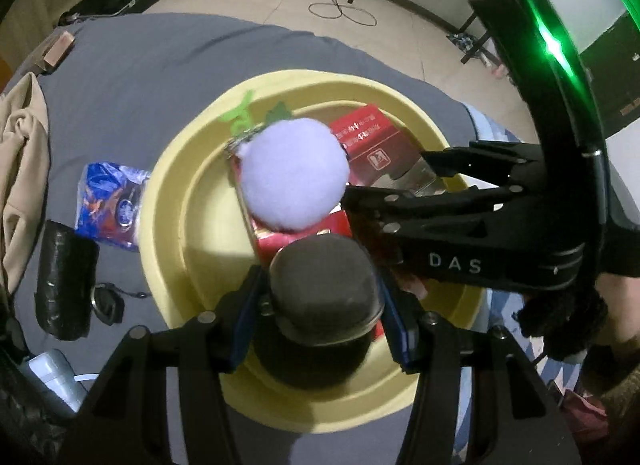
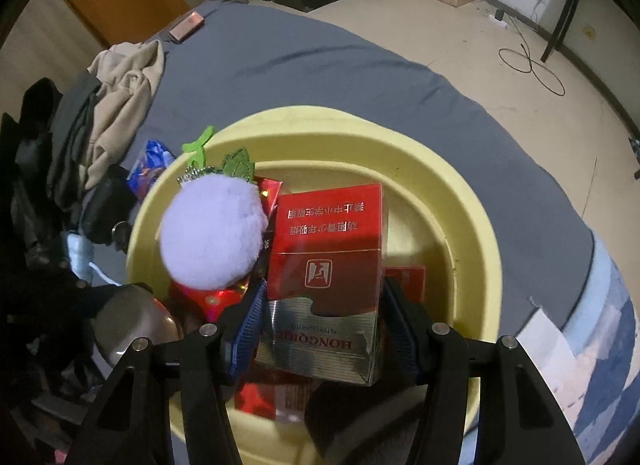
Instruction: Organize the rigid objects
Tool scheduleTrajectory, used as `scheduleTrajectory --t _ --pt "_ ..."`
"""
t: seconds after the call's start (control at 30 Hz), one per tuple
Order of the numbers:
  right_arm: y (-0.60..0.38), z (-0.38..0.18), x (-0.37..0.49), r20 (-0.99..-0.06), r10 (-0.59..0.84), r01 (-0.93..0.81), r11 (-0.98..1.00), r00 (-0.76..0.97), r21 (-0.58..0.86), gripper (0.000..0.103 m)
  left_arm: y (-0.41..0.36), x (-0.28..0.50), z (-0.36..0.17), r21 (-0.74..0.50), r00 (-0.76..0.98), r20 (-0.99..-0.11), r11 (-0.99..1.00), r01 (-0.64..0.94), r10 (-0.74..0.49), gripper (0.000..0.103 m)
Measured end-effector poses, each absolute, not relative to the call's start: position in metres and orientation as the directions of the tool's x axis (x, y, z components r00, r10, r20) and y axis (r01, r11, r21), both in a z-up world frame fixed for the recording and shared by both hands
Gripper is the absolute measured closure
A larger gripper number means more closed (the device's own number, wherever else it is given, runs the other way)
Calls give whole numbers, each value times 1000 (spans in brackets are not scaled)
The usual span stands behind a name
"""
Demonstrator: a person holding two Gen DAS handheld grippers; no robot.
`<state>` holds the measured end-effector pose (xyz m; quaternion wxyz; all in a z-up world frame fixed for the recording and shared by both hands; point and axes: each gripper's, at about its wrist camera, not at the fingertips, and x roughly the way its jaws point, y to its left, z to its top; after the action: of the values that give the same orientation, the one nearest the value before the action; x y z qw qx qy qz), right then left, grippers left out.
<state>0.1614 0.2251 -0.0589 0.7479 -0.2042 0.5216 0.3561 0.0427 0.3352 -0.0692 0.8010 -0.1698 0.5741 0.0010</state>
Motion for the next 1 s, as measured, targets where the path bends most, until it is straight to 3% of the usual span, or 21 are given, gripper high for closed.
scheduleTrajectory --t 0.13,0.2,0.37,0.47,0.63,0.83,1.0 --pt "230 -64 163 -911 357 -738 668 205 96 36 331 42 -76 -298 362 -907 934 -199 -213 38" --pt "225 -57 164 -895 389 -729 675 218 116 17 329 39 -72 -305 375 -901 934 -187 -219 31" --pt "191 -25 170 -828 479 -676 715 290 177 0 330 20 -41 -315 458 -866 930 -188 -201 4" --pt "155 -5 169 -766 543 -649 727 344 225 0 333 -2 -17 -326 537 -827 921 -215 -167 0" --pt "95 8 150 -673 567 -661 735 475 152 0 307 -41 -11 -254 613 -790 912 -323 -3 0" --pt "33 -29 86 -613 592 -719 693 523 55 0 248 -81 -56 -214 599 -793 869 -447 112 0" --pt "2 -80 27 -631 603 -773 635 488 9 0 206 -117 -105 -170 525 -837 836 -521 157 0"
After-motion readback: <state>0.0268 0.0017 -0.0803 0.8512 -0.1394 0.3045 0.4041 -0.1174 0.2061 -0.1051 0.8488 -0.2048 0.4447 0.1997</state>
